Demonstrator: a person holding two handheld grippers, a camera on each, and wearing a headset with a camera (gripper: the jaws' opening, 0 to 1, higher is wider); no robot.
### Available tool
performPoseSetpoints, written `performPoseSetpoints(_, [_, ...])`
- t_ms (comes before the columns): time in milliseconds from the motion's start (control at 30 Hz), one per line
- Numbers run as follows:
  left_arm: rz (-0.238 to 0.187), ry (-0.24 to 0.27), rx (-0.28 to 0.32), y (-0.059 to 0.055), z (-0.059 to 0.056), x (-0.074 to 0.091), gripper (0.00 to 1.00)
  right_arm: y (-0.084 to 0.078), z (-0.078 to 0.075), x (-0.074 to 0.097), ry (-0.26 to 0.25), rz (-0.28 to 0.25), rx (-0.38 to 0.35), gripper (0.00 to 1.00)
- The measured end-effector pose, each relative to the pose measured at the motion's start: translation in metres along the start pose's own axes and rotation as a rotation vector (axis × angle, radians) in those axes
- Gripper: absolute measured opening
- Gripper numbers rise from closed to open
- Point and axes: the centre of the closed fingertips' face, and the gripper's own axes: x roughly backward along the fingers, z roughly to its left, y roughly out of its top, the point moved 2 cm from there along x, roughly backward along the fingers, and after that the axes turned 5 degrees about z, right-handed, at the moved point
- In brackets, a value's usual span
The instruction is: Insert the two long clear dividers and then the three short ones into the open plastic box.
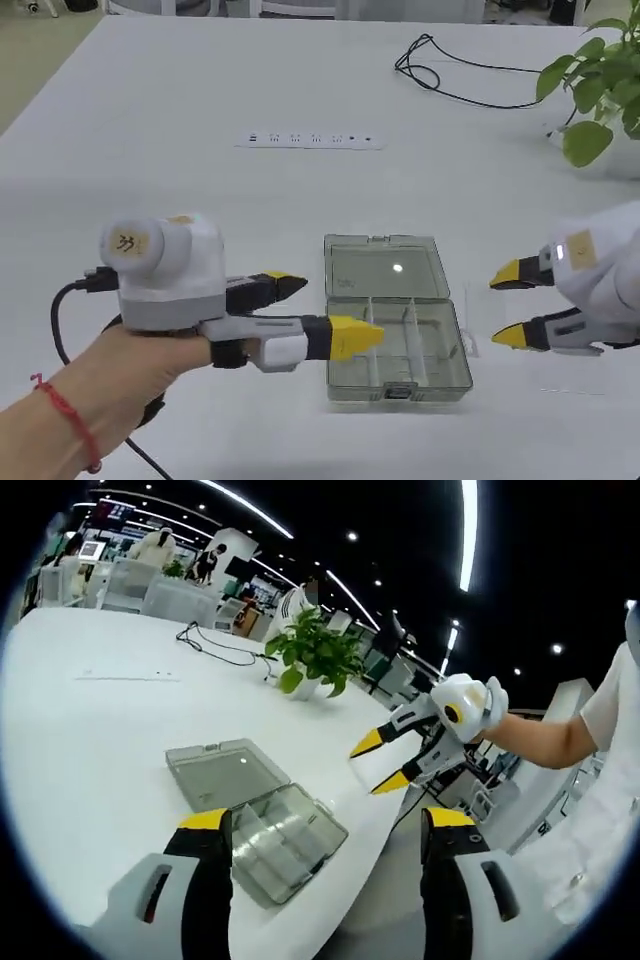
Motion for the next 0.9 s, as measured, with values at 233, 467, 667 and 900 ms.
performPoseSetpoints(233, [0.009,-0.071,0.131,0.003,-0.015,-0.011,0.65,0.023,0.004,0.007,-0.019,-0.027,0.028,0.33])
performPoseSetpoints(467, [0.051,-0.118,0.199,-0.003,-0.031,-0.026,0.51,0.041,0.01,0.013,-0.041,-0.037,0.083,0.33])
performPoseSetpoints(667, [0.056,-0.15,0.24,-0.006,-0.043,-0.037,0.37,0.049,0.015,0.017,-0.058,-0.047,0.117,0.33])
performPoseSetpoints(900, [0.062,-0.166,0.246,-0.005,-0.048,-0.041,0.26,0.055,0.019,0.022,-0.075,-0.044,0.163,0.33])
